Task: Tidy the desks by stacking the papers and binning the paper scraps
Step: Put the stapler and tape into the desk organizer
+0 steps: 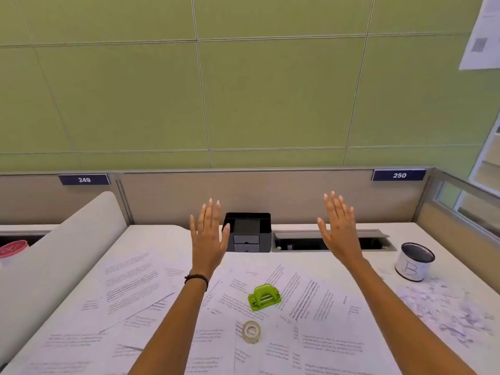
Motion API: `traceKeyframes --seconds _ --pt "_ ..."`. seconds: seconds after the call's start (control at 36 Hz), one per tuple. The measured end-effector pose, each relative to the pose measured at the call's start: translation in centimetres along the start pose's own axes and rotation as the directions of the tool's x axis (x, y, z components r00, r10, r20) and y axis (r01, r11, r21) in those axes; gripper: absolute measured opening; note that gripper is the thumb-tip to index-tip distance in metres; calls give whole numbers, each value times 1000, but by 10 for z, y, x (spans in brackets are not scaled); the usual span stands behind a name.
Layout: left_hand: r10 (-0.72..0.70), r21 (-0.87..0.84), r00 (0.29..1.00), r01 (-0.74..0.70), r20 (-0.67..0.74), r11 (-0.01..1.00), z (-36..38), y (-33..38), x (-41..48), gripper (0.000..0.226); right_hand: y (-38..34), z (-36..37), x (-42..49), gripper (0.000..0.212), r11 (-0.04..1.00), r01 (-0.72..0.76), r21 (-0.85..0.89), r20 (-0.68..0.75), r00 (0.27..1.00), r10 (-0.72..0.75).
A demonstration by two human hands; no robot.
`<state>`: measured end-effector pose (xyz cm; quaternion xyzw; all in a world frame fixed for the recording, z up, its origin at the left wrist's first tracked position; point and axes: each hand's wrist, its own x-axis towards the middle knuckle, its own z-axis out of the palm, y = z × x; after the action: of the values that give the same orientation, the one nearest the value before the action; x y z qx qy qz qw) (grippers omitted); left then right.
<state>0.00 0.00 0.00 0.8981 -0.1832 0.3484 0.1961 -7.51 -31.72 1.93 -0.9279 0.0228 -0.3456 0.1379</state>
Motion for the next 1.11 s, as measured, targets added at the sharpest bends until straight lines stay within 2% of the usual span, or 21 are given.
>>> traceKeyframes --seconds 0.53,0.64,0.83,1.06,1.11 --pt "-120 -33 942 137 312 990 41 -21 -109 60 13 47 -79 64 987 -156 23 185 971 149" --pt "-155 -44 930 180 333 983 49 -27 -133 61 14 59 -94 61 980 -194 32 224 957 182" --pt "-207 -48 905 241 371 969 57 -32 -174 68 12 79 -118 77 978 -203 53 293 939 180" --pt "-247 -27 868 286 430 958 58 -48 -194 71 4 99 -138 83 967 -232 104 359 915 181" --pt "-250 -17 866 285 434 958 56 -51 -196 71 -1 103 -143 74 963 -248 106 377 906 192"
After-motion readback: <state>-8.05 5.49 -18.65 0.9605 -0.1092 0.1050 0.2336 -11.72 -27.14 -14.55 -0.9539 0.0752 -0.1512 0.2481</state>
